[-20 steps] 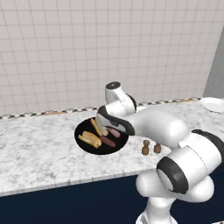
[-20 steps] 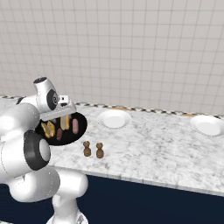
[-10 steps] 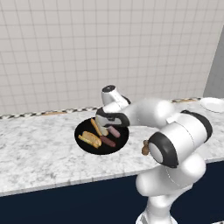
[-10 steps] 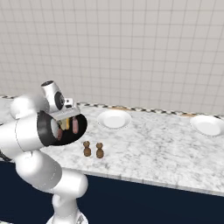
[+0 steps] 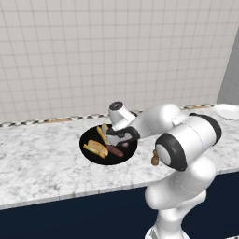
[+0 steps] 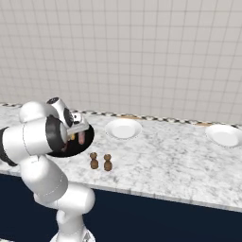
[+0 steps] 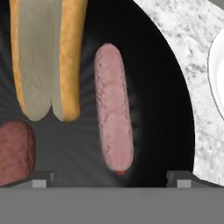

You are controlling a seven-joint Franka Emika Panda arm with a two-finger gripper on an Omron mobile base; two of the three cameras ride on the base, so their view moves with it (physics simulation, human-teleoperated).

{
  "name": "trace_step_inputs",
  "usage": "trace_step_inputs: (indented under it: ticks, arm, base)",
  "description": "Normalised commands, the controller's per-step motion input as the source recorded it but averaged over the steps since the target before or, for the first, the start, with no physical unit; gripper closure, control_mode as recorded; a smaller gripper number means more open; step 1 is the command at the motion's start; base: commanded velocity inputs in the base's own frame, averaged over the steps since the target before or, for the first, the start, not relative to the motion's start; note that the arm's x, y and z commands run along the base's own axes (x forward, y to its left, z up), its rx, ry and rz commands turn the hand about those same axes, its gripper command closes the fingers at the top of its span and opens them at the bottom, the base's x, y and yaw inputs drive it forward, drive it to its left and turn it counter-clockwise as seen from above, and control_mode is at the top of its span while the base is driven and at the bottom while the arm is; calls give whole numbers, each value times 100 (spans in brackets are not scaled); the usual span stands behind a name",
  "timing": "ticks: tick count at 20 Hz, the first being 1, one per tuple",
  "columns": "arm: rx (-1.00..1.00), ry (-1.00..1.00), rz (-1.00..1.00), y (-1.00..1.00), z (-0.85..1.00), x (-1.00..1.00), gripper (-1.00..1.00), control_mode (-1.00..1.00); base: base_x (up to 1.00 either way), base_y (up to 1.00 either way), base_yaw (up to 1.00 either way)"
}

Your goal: Place one bun and one sausage from the bowl on each plate.

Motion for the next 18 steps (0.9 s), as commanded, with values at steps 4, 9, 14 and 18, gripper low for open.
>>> trace_step_inputs:
  ticks: [4, 9, 14, 18]
  arm:
    - [0, -9, 0, -7, -17, 21, -100, -100]
    - [0, -3, 0, 0, -11, 35, -100, -100]
    - [0, -2, -2, 0, -19, 26, -100, -100]
    - [0, 0, -1, 0, -29, 16, -100, -100]
  base:
    - [0, 0, 0]
    - [0, 0, 0]
    - [0, 0, 0]
    - [0, 0, 0]
